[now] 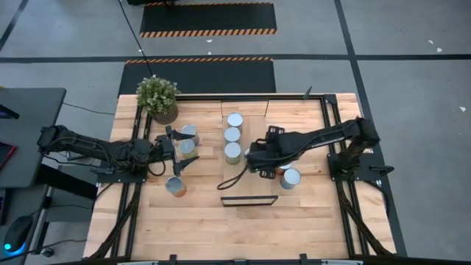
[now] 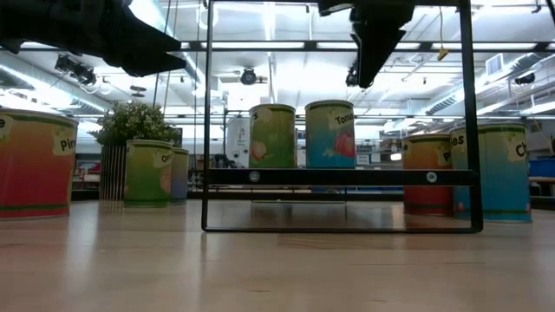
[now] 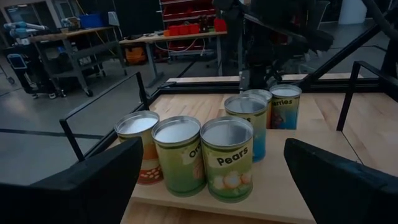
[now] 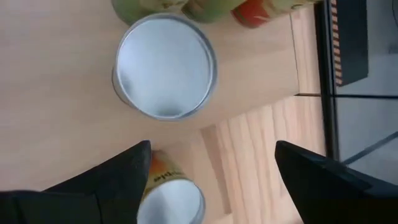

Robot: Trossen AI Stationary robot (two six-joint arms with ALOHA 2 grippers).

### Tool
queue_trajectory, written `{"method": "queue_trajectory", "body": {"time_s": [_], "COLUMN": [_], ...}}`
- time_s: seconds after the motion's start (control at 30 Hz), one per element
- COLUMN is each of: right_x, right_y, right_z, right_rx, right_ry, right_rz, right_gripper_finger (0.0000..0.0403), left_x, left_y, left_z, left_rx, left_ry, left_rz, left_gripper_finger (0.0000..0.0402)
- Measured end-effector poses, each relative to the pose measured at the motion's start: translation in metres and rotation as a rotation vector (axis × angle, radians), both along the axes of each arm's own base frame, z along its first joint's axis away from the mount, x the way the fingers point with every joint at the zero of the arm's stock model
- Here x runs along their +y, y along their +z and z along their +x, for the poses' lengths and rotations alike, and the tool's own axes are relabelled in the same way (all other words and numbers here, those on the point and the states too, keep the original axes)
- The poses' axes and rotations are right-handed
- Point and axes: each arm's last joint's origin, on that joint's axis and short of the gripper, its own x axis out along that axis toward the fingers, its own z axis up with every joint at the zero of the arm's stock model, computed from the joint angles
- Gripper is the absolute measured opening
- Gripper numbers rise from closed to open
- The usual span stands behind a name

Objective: Pick and place cans onto a shelf
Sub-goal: Put the canned tomatoes on the shelf, then put the top canned pineapple on the shelf

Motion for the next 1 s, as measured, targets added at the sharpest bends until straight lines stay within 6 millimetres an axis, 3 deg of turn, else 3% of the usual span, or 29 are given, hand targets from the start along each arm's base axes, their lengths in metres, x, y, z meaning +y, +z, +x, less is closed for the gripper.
{"method": "queue_trajectory", "body": {"time_s": [0.23, 0.4, 0.6, 1.0], "right_x": [-0.005, -0.004, -0.011, -0.023], "right_y": [-0.004, -0.022, -0.042, -0.033], "right_z": [-0.029, -0.024, -0.011, -0.013], "right_rx": [-0.116, -0.218, -0.188, -0.2], "right_ry": [-0.063, -0.039, -0.044, -0.042], "right_rz": [0.058, 0.111, 0.063, 0.084], "right_gripper_finger": [0.0349, 0.0349, 0.0349, 0.0349], "left_x": [0.0, 0.0, 0.0, 0.0], "left_y": [0.0, 0.0, 0.0, -0.001], "left_z": [0.0, 0.0, 0.0, 0.0], "left_rx": [-0.001, -0.001, -0.001, 0.012], "left_ry": [0.0, 0.0, 0.0, 0.0], "left_rz": [0.0, 0.0, 0.0, 0.002], "left_gripper_finger": [0.0396, 0.0396, 0.0396, 0.0396]}}
